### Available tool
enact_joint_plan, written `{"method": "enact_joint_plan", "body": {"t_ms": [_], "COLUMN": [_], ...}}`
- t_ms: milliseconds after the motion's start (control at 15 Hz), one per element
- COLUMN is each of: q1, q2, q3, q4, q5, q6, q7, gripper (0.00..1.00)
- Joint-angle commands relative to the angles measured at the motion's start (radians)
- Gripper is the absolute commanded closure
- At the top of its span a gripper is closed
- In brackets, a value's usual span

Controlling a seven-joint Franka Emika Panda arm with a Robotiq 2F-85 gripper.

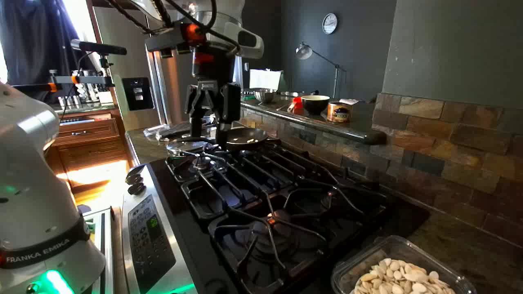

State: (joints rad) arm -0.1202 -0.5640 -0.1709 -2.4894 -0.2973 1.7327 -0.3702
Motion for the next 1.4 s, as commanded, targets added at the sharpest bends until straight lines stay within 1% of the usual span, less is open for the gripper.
{"method": "enact_joint_plan", "body": {"t_ms": [0, 267, 333, 467, 600, 733, 800, 867, 1000, 1333], "q1": [0.011, 0.011, -0.01, -0.058, -0.111, -0.161, -0.183, -0.155, -0.185, -0.185], "q2": [-0.001, -0.001, 0.015, 0.035, 0.046, 0.066, 0.074, 0.045, 0.057, 0.066], "q3": [-0.009, -0.009, -0.018, -0.057, -0.108, -0.158, -0.169, -0.149, -0.174, -0.169], "q4": [0.002, 0.002, 0.008, 0.014, 0.016, 0.047, 0.068, 0.035, 0.06, 0.067], "q5": [-0.004, -0.004, -0.01, -0.008, -0.02, -0.011, -0.012, -0.008, -0.008, -0.008], "q6": [-0.003, -0.003, -0.009, 0.007, 0.04, 0.041, 0.037, 0.027, 0.027, 0.027], "q7": [0.004, 0.004, 0.031, 0.093, 0.121, 0.134, 0.155, 0.112, 0.115, 0.135], "gripper": [0.0, 0.0, 0.0, 0.0, 0.0, 0.0, 0.0, 0.0, 0.0, 0.0]}}
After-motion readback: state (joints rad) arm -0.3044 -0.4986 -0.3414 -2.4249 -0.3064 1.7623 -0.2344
